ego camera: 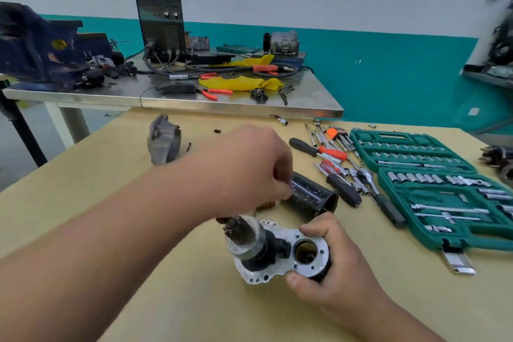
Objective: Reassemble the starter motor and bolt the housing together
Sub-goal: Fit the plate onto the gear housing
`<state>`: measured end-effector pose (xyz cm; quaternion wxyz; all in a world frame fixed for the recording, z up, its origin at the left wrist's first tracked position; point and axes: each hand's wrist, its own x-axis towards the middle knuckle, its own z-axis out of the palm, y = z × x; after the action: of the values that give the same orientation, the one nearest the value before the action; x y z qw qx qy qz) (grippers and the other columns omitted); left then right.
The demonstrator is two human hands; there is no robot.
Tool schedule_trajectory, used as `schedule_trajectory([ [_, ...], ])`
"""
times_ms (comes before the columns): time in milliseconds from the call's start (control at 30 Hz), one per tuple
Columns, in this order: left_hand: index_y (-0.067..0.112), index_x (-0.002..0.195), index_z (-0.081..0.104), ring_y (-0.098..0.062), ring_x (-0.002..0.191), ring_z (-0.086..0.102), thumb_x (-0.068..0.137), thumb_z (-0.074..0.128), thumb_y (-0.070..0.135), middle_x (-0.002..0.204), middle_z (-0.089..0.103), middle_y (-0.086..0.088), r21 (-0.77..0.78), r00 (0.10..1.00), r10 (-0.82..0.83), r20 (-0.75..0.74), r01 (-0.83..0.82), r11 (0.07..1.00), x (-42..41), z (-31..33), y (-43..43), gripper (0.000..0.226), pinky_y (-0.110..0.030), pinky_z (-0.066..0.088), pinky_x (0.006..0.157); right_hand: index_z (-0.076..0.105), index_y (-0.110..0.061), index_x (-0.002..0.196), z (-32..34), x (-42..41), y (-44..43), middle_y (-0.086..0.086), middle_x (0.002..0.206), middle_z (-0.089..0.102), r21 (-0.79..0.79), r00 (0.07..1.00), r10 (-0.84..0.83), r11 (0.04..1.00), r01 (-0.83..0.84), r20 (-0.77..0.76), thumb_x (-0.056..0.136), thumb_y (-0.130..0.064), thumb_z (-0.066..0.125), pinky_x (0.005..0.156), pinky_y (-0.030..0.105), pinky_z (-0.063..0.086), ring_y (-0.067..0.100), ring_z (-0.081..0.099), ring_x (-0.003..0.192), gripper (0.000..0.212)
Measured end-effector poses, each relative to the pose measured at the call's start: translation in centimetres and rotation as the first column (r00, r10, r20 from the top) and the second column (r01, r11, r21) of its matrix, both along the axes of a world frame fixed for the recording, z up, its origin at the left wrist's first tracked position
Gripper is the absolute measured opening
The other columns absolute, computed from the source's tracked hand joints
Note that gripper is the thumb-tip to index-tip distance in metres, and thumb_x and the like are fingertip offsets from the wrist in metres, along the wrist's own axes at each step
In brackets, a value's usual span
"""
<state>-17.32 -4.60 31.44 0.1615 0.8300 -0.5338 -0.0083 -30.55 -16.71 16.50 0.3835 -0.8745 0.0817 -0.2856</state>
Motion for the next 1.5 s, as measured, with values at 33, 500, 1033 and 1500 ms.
schedule_trajectory([
  [33, 0.029, 0.074, 0.060, -0.009, 0.073, 0.063, 0.086, 0.066, 0.032, 0.079, 0.065, 0.009, 0.086, 0.996, -0.004, 0.088, -0.003, 0.996, -1.4, -1.0, -1.1, 0.014, -0.023, 0.052, 0.059, 0.045, -0.035, 0.097, 0.0, 0.0, 0.0, -0.023, 0.102, 0.047, -0.001, 1.000, 0.008, 1.000, -0.008, 0.008, 0.058, -0.049, 0.070, 0.065, 0.005, 0.039, 0.001, 0.055, 0.085, 0.048],
  [500, 0.030, 0.095, 0.055, -0.019, 0.094, 0.058, 0.091, 0.054, 0.019, 0.077, 0.053, 0.006, 0.001, 0.958, 0.217, 0.189, -0.221, 0.975, -5.7, -7.1, -2.2, 0.011, -0.029, 0.020, 0.111, 0.049, -0.048, 0.096, 0.0, 0.0, -0.4, -0.016, 0.094, 0.059, 0.116, 0.997, 0.013, 0.993, -0.022, 0.080, 0.062, -0.037, 0.077, 0.064, 0.010, 0.043, 0.004, 0.060, 0.083, 0.046],
  [1033, 0.029, 0.102, 0.068, -0.017, 0.096, 0.060, 0.090, 0.056, 0.018, 0.095, 0.069, 0.003, -0.002, 0.973, 0.216, 0.080, -0.217, 0.976, -4.9, -6.6, -2.0, 0.020, -0.028, 0.034, 0.105, 0.047, -0.045, 0.098, -0.3, 0.1, -0.2, -0.021, 0.094, 0.056, 0.099, 0.995, 0.030, 0.994, -0.040, 0.098, 0.059, -0.041, 0.074, 0.063, 0.006, 0.040, 0.002, 0.058, 0.085, 0.047],
  [1500, 0.017, 0.103, 0.069, -0.021, 0.079, 0.065, 0.090, 0.061, 0.026, 0.089, 0.068, -0.003, 0.210, 0.964, 0.263, 0.027, -0.263, 0.942, -3.5, -5.4, -3.6, 0.018, -0.029, 0.052, 0.064, 0.044, -0.041, 0.096, -0.2, -0.1, -0.2, -0.022, 0.092, 0.055, 0.105, 0.998, 0.013, 0.994, -0.019, 0.058, 0.058, -0.049, 0.069, 0.066, 0.004, 0.039, -0.007, 0.054, 0.090, 0.046],
])
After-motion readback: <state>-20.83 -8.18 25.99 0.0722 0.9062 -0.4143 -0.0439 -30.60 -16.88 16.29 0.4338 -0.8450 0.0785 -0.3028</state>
